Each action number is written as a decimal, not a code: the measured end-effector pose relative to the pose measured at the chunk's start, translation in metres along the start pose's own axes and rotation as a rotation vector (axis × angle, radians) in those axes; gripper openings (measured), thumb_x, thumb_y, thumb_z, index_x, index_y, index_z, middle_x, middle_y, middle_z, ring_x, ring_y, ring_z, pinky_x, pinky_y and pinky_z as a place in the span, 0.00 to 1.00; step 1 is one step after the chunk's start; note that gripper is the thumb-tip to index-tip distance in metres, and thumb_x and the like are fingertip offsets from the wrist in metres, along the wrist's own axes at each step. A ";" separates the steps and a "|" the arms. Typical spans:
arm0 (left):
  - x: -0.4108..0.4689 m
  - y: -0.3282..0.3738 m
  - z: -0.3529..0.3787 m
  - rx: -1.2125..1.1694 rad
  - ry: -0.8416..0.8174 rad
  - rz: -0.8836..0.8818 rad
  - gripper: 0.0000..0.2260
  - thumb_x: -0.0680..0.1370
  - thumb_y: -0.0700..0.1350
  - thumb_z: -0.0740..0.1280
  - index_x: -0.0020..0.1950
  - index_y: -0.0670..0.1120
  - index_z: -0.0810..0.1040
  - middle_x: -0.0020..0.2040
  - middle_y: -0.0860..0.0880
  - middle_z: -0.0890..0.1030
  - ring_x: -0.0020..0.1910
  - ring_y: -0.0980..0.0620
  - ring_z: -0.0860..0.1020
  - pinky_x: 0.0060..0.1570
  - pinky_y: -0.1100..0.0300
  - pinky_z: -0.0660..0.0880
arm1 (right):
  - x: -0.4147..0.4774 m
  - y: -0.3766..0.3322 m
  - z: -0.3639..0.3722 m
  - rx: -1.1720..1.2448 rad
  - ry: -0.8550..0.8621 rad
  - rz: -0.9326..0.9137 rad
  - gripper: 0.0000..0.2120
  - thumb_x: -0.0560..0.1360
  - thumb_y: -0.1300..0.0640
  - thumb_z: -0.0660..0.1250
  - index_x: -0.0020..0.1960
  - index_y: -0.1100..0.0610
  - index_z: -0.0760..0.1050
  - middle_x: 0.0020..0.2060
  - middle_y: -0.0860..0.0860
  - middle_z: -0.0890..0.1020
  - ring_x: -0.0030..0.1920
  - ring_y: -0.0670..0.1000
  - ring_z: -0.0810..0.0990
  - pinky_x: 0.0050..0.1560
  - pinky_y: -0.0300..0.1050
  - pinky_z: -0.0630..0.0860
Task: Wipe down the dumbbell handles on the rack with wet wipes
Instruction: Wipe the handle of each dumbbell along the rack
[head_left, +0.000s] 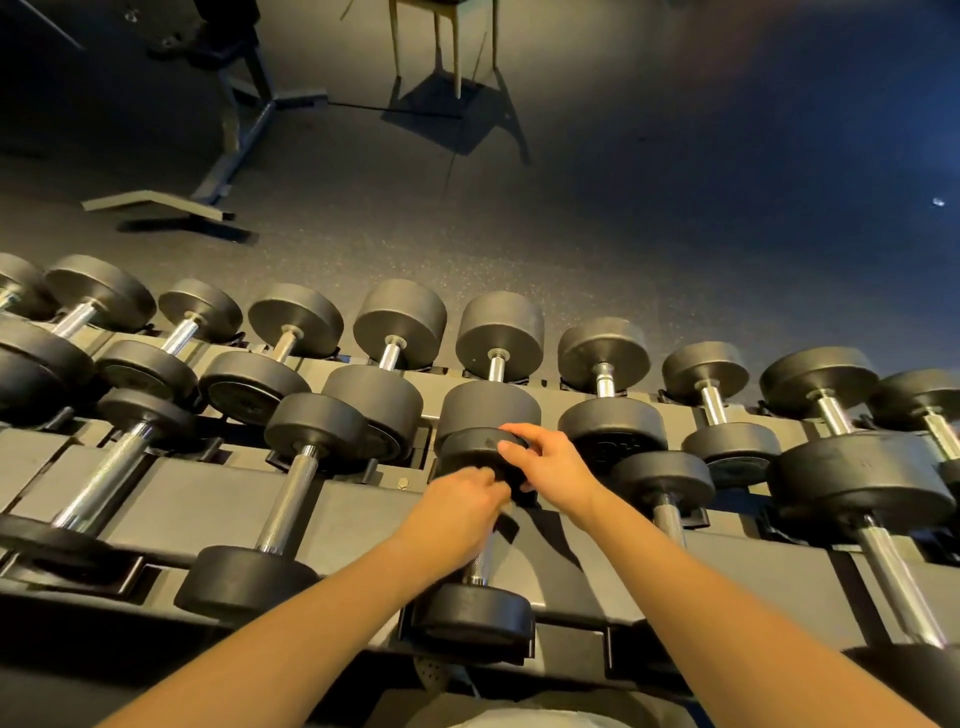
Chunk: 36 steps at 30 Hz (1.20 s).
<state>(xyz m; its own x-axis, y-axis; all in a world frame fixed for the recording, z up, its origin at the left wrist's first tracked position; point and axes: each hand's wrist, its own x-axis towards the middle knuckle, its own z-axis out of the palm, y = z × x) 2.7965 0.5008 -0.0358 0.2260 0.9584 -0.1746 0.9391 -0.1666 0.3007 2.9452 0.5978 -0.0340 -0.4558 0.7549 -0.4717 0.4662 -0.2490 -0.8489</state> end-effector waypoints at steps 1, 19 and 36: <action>-0.004 0.003 0.000 -0.087 -0.076 -0.016 0.05 0.81 0.47 0.66 0.54 0.50 0.80 0.51 0.51 0.81 0.52 0.51 0.80 0.53 0.53 0.78 | 0.000 0.000 -0.001 0.006 0.001 0.003 0.19 0.82 0.51 0.66 0.72 0.49 0.74 0.55 0.52 0.83 0.56 0.50 0.82 0.49 0.43 0.82; 0.007 0.025 -0.012 0.048 -0.263 -0.059 0.05 0.83 0.46 0.66 0.56 0.46 0.79 0.55 0.45 0.80 0.53 0.44 0.80 0.52 0.54 0.75 | -0.009 0.009 -0.008 0.194 -0.017 0.087 0.18 0.84 0.56 0.62 0.72 0.44 0.74 0.41 0.57 0.80 0.38 0.50 0.79 0.43 0.44 0.82; 0.016 0.011 -0.004 0.149 0.129 -0.045 0.10 0.71 0.45 0.78 0.45 0.48 0.78 0.37 0.50 0.80 0.32 0.50 0.80 0.31 0.57 0.72 | -0.038 0.017 0.011 0.201 0.150 0.123 0.13 0.82 0.61 0.64 0.66 0.52 0.70 0.40 0.55 0.81 0.37 0.50 0.80 0.41 0.44 0.81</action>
<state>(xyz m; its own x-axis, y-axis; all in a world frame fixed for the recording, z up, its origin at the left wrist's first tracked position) 2.8096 0.5154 -0.0319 0.1570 0.9857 -0.0607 0.9775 -0.1464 0.1517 2.9624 0.5582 -0.0333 -0.2807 0.7891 -0.5464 0.3448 -0.4484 -0.8247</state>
